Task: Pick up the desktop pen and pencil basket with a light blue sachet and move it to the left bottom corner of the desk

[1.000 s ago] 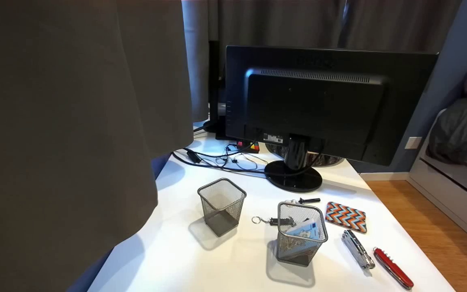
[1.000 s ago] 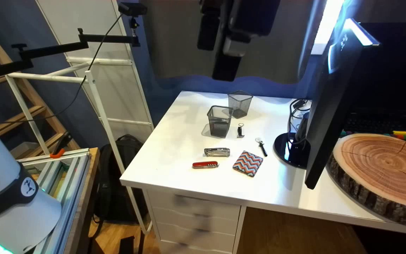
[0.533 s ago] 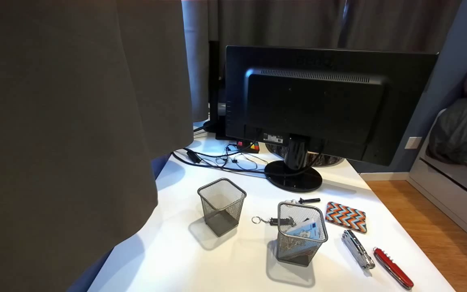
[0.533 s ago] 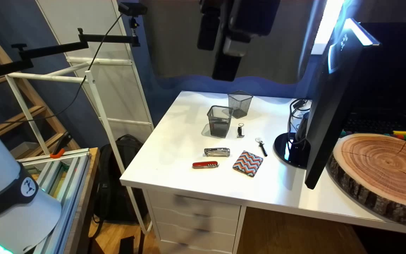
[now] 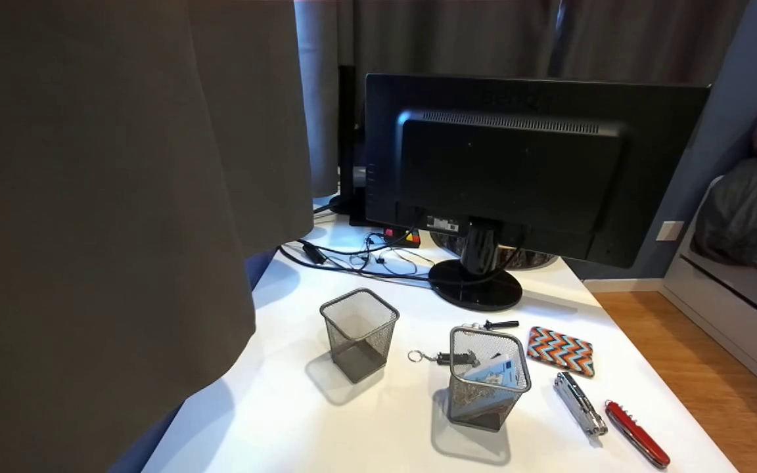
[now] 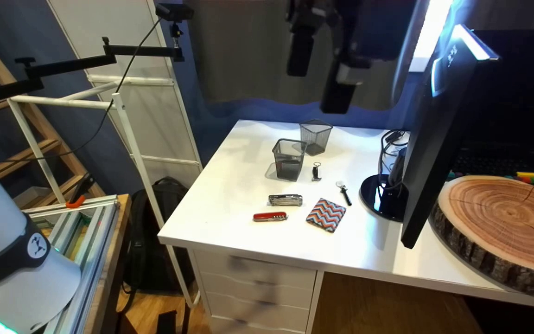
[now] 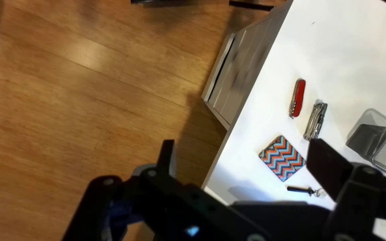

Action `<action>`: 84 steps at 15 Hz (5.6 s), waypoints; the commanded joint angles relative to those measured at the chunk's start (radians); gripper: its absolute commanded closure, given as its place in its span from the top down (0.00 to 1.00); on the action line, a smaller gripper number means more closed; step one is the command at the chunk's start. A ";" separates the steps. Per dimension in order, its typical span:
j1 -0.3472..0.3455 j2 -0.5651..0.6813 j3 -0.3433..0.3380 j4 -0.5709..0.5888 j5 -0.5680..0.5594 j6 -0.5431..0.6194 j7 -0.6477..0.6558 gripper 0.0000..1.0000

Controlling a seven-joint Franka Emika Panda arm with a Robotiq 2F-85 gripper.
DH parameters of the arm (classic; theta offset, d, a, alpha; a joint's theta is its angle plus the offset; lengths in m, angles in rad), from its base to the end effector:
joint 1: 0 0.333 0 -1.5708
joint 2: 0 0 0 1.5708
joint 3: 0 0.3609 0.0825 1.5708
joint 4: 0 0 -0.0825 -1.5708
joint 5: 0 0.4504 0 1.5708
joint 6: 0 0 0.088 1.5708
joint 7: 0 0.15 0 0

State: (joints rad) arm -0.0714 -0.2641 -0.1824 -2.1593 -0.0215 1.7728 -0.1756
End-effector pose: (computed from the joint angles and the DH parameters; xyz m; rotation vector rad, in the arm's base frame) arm 0.4904 -0.1338 0.4755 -3.0822 0.0977 0.1822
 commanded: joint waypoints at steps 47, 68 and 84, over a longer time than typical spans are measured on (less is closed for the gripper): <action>0.436 0.950 0.309 0.758 -0.239 0.231 0.050 1.00; 0.320 1.020 0.395 0.667 -0.205 0.331 -0.323 0.66; 0.293 1.019 0.475 0.664 -0.146 0.285 -0.393 0.02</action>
State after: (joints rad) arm 0.2504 0.8301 0.2447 -1.4361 -0.2016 2.0856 -0.4918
